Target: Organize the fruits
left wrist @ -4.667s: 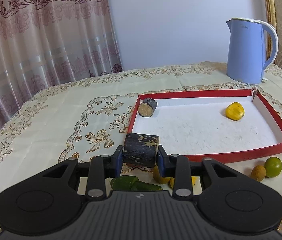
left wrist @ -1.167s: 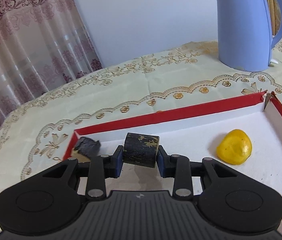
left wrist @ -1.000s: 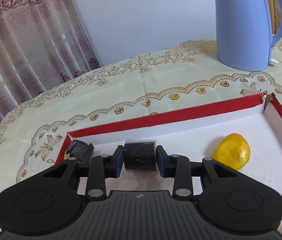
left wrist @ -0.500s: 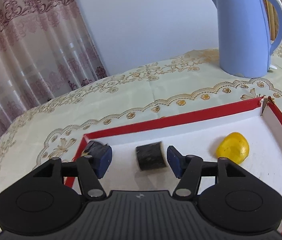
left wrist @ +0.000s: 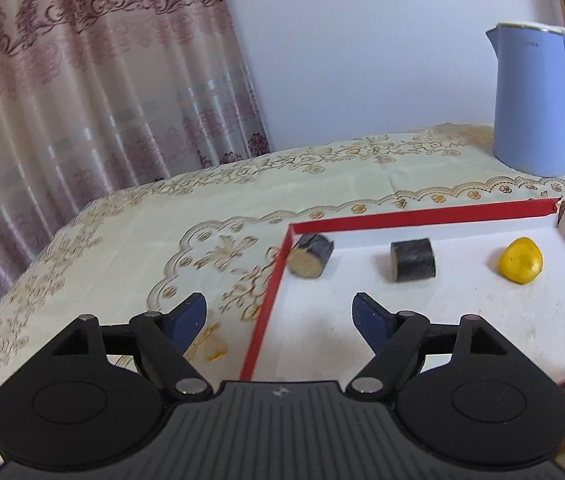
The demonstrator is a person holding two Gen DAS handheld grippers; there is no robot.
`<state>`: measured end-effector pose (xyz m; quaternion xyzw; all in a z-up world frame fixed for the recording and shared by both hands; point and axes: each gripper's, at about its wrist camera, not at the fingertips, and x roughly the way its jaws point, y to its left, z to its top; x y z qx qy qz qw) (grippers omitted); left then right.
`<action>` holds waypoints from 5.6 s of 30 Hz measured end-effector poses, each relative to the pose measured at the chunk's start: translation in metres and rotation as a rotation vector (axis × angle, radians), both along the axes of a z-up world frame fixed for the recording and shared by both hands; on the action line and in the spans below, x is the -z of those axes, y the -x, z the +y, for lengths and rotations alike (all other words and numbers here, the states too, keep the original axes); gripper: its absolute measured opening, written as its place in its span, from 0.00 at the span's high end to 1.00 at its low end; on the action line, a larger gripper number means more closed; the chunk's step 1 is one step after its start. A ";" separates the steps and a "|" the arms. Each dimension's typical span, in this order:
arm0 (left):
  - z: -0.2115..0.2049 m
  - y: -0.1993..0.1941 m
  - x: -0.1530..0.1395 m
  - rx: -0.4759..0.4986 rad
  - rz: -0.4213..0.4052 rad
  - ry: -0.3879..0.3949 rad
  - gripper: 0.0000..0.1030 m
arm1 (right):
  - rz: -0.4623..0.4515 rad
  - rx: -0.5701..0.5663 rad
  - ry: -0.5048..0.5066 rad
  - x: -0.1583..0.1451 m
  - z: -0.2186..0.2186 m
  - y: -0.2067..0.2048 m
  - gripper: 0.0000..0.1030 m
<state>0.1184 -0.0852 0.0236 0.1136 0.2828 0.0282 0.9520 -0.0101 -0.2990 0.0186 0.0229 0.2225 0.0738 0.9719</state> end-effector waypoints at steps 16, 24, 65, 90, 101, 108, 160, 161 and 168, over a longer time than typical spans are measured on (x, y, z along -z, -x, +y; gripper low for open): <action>0.036 0.036 0.009 -0.038 0.044 0.055 0.18 | 0.036 0.039 0.033 -0.003 -0.010 -0.060 0.68; 0.045 0.041 0.014 -0.061 0.057 0.055 0.18 | 0.064 0.073 0.044 0.001 -0.014 -0.090 0.68; 0.065 0.050 0.024 -0.092 0.088 0.101 0.18 | 0.121 0.191 0.060 0.016 -0.032 -0.141 0.44; 0.071 0.102 0.034 0.330 -0.001 0.146 0.06 | -0.014 0.081 -0.169 0.002 -0.017 -0.008 0.01; 0.061 0.086 0.049 0.419 0.115 0.234 0.07 | 0.040 0.094 -0.211 0.024 -0.023 -0.002 0.00; 0.057 0.071 0.045 0.452 0.118 0.244 0.07 | 0.043 0.099 -0.211 0.027 -0.022 -0.002 0.00; 0.078 0.094 0.034 0.113 -0.010 0.136 0.67 | 0.045 0.032 -0.006 0.035 0.005 0.013 0.00; 0.080 0.094 0.035 0.101 -0.010 0.137 0.67 | 0.036 0.040 0.009 0.036 0.007 0.013 0.00; 0.089 0.090 0.041 0.036 0.004 0.131 0.67 | 0.018 0.094 0.084 0.039 0.012 0.012 0.02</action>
